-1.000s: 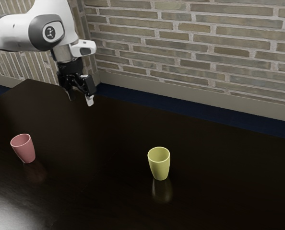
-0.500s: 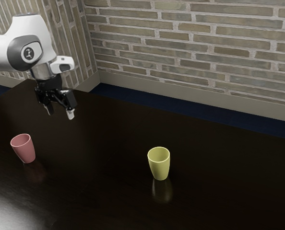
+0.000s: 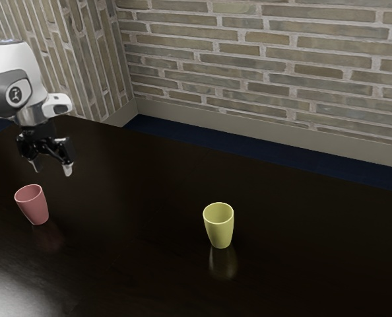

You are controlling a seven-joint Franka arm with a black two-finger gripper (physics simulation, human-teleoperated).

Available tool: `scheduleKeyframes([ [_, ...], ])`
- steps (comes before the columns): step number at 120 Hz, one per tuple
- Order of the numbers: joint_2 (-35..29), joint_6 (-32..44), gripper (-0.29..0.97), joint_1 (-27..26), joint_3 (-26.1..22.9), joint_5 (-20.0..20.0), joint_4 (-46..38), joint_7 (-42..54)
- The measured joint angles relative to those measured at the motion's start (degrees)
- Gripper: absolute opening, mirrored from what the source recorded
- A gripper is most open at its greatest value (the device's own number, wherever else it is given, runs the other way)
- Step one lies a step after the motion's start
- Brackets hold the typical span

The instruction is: Place the left cup onto the right cup

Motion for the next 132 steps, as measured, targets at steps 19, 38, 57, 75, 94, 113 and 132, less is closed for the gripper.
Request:
scheduleKeyframes([
  [19, 1.6, 0.4, 0.68, 0.5, 0.0, 0.1, 0.2, 0.2],
  [38, 3.9, 0.7, 0.68, 0.9, 1.8, 0.1, 0.6, 1.1],
  [57, 6.0, 2.0, 0.68, 1.5, 3.6, 0.1, 1.2, 2.8],
  [75, 8.7, 3.0, 0.63, 2.4, 3.8, -0.1, 2.7, 4.5],
  [94, 11.1, 4.8, 0.44, 3.4, 3.8, -0.5, 3.4, 6.6],
  [113, 13.0, 6.4, 0.36, 4.9, 3.7, -0.7, 3.7, 8.4],
  [132, 14.3, 8.2, 0.34, 6.4, 3.7, -1.0, 3.9, 9.9],
])
